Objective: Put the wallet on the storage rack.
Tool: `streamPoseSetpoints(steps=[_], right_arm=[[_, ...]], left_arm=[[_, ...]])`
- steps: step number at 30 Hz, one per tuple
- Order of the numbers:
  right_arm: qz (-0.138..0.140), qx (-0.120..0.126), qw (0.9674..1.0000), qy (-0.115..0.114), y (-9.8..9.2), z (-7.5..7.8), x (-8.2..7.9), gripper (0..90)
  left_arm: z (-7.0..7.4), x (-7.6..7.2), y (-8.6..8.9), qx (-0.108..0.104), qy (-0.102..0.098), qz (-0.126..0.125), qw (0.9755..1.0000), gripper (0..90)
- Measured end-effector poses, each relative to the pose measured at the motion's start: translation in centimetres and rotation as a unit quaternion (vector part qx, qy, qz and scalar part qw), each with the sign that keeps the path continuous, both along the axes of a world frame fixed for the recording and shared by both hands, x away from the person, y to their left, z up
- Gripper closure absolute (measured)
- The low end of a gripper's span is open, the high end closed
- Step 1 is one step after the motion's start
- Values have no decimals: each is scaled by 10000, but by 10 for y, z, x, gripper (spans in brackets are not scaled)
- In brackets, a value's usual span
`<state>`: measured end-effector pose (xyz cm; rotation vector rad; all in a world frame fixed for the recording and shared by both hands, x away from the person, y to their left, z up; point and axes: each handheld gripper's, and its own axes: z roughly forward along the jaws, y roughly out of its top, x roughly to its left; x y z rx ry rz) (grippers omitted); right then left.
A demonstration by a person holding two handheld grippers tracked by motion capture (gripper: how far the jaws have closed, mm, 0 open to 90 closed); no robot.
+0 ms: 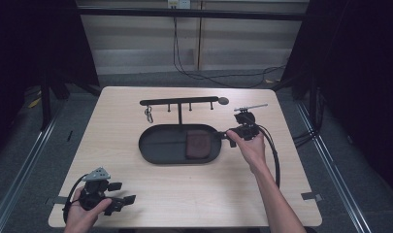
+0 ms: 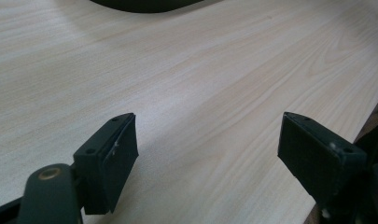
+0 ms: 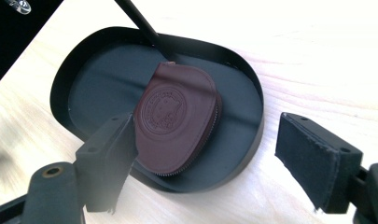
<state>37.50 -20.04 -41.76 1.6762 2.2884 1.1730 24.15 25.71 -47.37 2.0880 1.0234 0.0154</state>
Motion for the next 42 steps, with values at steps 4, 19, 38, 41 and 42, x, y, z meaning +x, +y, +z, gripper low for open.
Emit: streamPoseSetpoints(steps=[4,19,38,41,42], right_arm=[[11,-27,10000,-60,-4,-2,-10,193],[-5,-29,9997,-242,-31,-3,-60,181],[-242,-211,9991,-292,-63,-31,-130,188],[-292,-202,9990,-265,-70,-35,-140,190],[-324,-191,9989,-263,-72,-37,-143,191]], left_arm=[[0,0,1,7,-25,50,10000,199],[0,0,1,14,0,233,9997,211],[1,-3,0,46,-19,328,9994,239],[1,-2,0,24,12,338,9994,238],[1,-2,0,21,15,345,9994,238]])
